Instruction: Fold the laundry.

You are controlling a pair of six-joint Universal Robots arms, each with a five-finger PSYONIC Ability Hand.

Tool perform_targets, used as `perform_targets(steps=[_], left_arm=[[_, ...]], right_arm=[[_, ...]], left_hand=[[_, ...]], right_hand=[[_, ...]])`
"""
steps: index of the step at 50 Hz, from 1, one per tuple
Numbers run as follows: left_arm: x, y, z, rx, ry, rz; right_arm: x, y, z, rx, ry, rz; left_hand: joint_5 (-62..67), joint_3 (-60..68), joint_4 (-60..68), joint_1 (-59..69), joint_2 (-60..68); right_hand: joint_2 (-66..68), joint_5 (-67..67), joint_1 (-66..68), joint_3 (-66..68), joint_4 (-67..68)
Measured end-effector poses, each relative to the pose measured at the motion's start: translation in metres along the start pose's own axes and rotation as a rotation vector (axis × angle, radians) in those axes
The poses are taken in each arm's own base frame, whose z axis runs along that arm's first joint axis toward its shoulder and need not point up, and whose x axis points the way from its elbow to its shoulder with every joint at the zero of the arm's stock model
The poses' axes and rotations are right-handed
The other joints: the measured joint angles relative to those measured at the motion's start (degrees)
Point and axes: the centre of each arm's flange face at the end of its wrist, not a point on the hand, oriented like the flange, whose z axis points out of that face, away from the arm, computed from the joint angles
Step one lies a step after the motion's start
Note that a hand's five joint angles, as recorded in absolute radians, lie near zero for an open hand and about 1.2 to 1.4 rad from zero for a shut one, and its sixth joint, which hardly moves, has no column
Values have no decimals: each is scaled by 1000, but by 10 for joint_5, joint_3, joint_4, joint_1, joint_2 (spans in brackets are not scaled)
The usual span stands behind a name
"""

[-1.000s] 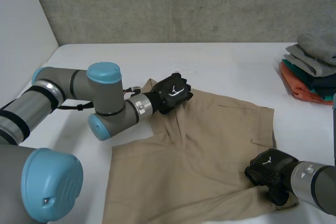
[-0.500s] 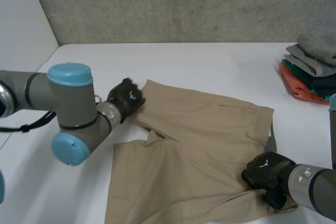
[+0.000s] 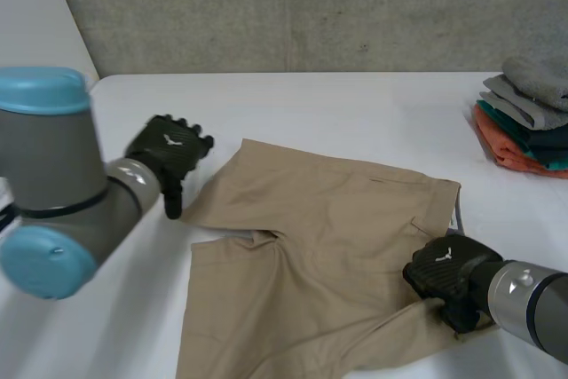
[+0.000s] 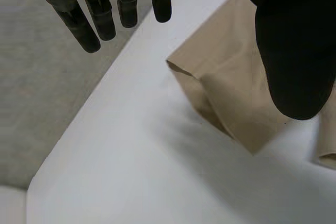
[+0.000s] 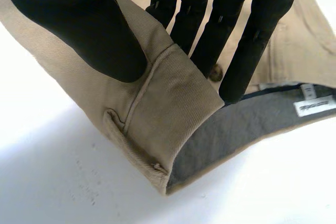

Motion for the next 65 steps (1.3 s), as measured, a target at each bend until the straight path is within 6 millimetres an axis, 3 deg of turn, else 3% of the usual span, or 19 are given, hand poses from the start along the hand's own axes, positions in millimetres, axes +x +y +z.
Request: perform_targets(steps=[5,6,7,15,20,25,32,36,38,43,49,53,59,65], left_arm=[[-9,5,-38,-51,12,-106],[-9,5,-38,-51,12,-106],[-5,11,-58,-85,44,-148],[34,38,-128,-194,227,-285],[56,46,-153,-229,316,-325],[71,49,-165,-258,375,-333],[89,57,-164,-333,421,-302],[94,64,-156,-387,399,-265],[96,67,-151,-409,375,-244],[99,69,-149,-421,345,-202],[106,65,-170,-405,443,-106],[104,62,-175,-409,488,-40],[86,45,-147,-388,412,22],[64,11,-94,-274,251,18]], right_arm=[[7,-7,-1,31,19,59],[7,-7,-1,31,19,59],[10,-10,-1,44,27,94],[25,-17,2,95,57,241],[32,-19,4,123,76,312],[35,-20,4,137,89,347],[39,-19,3,140,104,369],[42,-16,2,133,113,382],[43,-14,1,123,112,386],[34,-4,-7,49,60,321],[8,23,-29,-152,-150,50],[0,32,-34,-204,-255,-69],[7,30,-15,-184,-218,-31],[33,17,9,-82,-62,81]], left_hand=[[0,0,0,0,0],[0,0,0,0,0],[0,0,0,0,0],[0,1,2,2,1],[2,4,5,5,8],[2,17,27,30,24],[87,93,102,111,100],[317,336,332,368,343],[514,521,530,534,531],[546,557,567,542,568],[546,557,567,542,568],[546,557,567,542,568],[546,558,567,542,568],[546,558,567,542,568]], right_hand=[[0,0,0,0,0],[0,0,0,0,0],[0,0,0,0,0],[0,0,0,0,0],[0,0,0,0,0],[0,0,0,0,0],[0,0,0,0,0],[0,0,0,0,0],[0,0,0,0,0],[0,0,0,0,0],[0,0,0,0,0],[1,0,0,0,0],[1,0,0,0,0],[1,0,0,0,0]])
